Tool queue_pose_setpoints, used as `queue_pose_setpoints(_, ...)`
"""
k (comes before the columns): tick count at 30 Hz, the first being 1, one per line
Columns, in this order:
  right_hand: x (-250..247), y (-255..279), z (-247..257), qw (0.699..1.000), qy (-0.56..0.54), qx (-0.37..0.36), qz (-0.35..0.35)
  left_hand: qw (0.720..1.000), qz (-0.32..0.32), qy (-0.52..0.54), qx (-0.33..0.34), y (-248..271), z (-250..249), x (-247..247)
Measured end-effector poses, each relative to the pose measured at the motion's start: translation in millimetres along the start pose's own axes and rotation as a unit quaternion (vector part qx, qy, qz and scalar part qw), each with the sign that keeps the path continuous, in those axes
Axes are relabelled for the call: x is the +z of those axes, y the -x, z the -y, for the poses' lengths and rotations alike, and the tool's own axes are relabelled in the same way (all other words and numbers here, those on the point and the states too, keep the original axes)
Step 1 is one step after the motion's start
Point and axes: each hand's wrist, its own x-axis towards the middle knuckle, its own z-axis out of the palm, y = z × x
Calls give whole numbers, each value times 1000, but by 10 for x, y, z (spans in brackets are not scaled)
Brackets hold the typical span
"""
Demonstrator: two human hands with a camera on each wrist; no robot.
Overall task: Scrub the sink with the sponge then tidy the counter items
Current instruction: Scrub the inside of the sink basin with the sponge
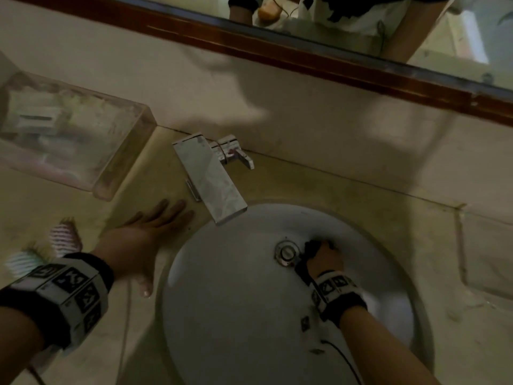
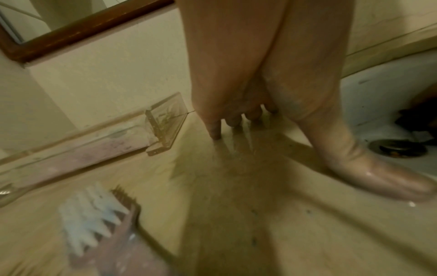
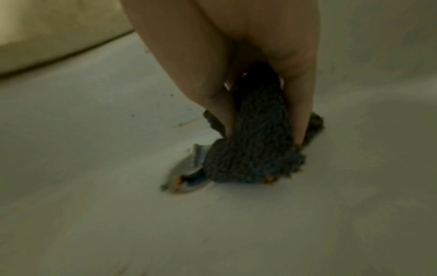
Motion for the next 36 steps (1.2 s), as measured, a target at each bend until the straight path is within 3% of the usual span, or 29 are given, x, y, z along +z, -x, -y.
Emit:
queue_pose_setpoints(4,17,92,118,997,-68,-28,0,1000,-4,2,5,11,8,2)
queue_pose_setpoints(7,-73,268,-64,998,-48,-27,25,1000,-3,0,9,6,9,6)
queue_pose_setpoints(11,116,660,-80,979,-8,-137,153,1000,2,-4,13,-6,28,-4)
queue_pose_setpoints(14,511,721,142,968,12,-165,190,1000,-12,-3,13,3,18,16)
queue_pose_setpoints(20,572,431,386,976,64,-142,150,1000,-19,-5,15,-24,30,24)
queue_pose_setpoints(27,329,186,557,991,35,-97,82,999,-50,-4,17,-23,42,68)
queue_pose_setpoints(30,229,242,556,994,19,-93,59,998,-57,-14,13,0,20,41)
queue_pose_setpoints(34,46,481,448,994,-20,-76,78,997,-65,-49,-9,79,-106,15)
queue_pose_setpoints(36,-61,659,375,991,-42,-102,82,996,-63,-66,-11,174,-175,8)
